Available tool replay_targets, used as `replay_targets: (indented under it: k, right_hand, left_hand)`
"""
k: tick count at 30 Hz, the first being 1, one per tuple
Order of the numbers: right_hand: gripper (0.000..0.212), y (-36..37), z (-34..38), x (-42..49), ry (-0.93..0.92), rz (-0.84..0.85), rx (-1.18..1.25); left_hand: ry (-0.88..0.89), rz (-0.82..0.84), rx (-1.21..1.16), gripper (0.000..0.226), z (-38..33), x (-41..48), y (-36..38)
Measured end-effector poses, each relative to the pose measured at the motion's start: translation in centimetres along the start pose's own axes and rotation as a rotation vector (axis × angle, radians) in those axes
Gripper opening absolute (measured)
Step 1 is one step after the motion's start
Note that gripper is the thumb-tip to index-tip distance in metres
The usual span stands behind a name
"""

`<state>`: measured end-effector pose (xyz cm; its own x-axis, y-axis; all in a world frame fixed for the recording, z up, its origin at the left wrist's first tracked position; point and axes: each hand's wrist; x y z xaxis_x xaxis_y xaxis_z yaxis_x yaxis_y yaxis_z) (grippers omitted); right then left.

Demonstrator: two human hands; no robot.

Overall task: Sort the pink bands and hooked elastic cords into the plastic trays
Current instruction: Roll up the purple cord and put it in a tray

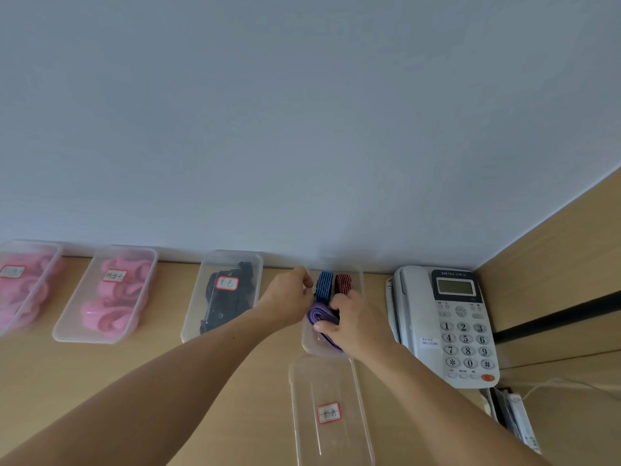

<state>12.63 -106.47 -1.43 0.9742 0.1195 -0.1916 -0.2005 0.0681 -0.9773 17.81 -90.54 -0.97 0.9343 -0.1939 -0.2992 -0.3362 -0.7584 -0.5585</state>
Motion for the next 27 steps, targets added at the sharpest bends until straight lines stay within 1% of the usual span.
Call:
replay_targets:
  k: [3,8,10,12,18,21,24,27]
  right_hand:
    - [0.04,-0.2,0.0,0.1,-0.003,0.005,0.003]
    - [0.044,-0.5,0.1,0.3,-0.066,0.042,-0.036]
    - [0.046,-0.5,0.0,0.2,-0.083,0.047,-0.03]
    - [0.045,-0.7,-0.2,0.1,-0.121,0.07,-0.042]
    - [0.026,-2.7,-0.9,0.8,-0.326,0.128,-0.178]
    - [0.024,-3.2,-0.8,0.9,-0.396,0.131,-0.233]
    - [0.029,-3.2,-0.8,0.7,-0.387,0.113,-0.231]
    - [0.046,-3.1,-0.7,0.4,-0.299,0.135,-0.13]
  left_hand:
    - [-0.003,-0.003,-0.016,0.011,-0.1,0.0,0.0]
    - [-0.006,0.018,-0.037,0.009,0.1,-0.5,-0.4]
    - [-0.01,0.067,-0.072,0.019,0.2,-0.8,-0.6]
    - [-0.004,0.108,-0.079,0.023,0.5,-1.0,-0.7]
    - [0.02,0.119,-0.035,0.023,0.5,-1.0,-0.3]
    - [0.027,0.098,-0.006,0.027,0.3,-0.9,-0.2]
    - [0.029,0.09,-0.007,0.028,0.3,-1.0,0.0]
    - [0.026,0.084,-0.059,0.029,0.4,-1.2,0.1]
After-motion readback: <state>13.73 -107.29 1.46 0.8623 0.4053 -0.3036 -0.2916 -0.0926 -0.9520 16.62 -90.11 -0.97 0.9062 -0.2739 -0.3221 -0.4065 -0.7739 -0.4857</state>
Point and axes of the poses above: each hand's wrist, its own x-axis towards the middle knuckle, its own y-axis out of the palm, z = x × y, and after that the axes turned 14 degrees about -x, right-handed
